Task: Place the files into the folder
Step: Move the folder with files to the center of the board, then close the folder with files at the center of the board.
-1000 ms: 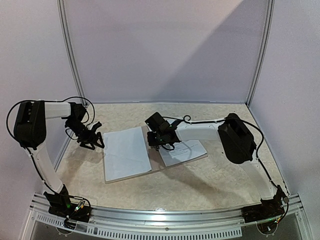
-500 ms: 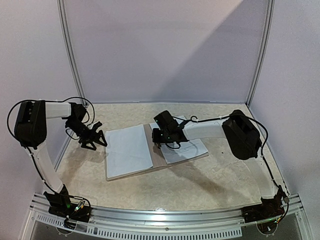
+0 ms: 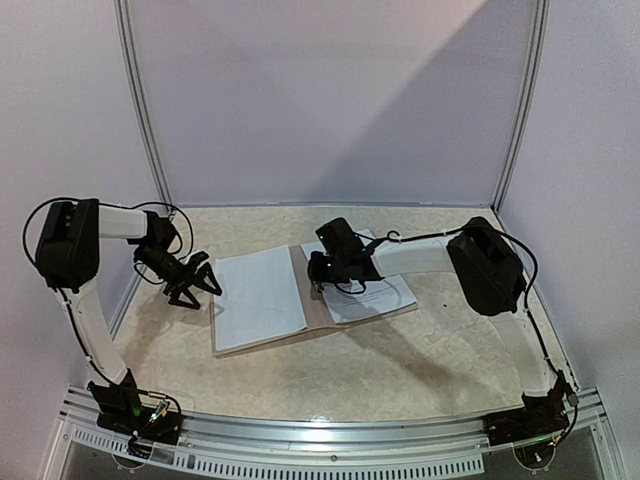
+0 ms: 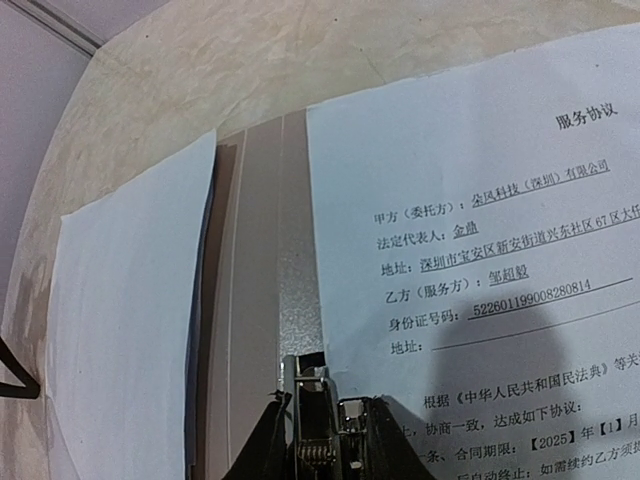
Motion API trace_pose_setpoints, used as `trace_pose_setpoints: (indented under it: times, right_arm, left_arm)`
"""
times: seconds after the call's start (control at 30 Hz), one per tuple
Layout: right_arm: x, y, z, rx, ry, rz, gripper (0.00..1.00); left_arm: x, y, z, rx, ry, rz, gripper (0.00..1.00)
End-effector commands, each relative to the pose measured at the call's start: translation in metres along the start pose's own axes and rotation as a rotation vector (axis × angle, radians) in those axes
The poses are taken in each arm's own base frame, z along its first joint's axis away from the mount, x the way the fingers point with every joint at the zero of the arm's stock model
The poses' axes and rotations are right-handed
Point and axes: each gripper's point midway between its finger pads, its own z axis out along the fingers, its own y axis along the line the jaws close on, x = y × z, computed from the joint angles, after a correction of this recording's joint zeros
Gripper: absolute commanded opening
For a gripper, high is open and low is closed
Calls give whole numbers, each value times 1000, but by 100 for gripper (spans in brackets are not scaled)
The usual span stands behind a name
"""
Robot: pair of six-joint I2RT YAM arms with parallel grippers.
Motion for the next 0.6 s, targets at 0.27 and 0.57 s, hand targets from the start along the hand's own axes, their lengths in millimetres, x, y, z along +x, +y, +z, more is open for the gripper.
trace_pose_setpoints:
  times: [0.27, 0.57]
  right_arm:
    - [34, -41, 10, 60, 129, 93, 15]
    - [38, -43, 14, 63, 140, 103, 14]
  left_arm:
    - [11, -74, -40, -186, -120, 530, 99]
    - [52, -143, -1, -641, -148, 1316, 99]
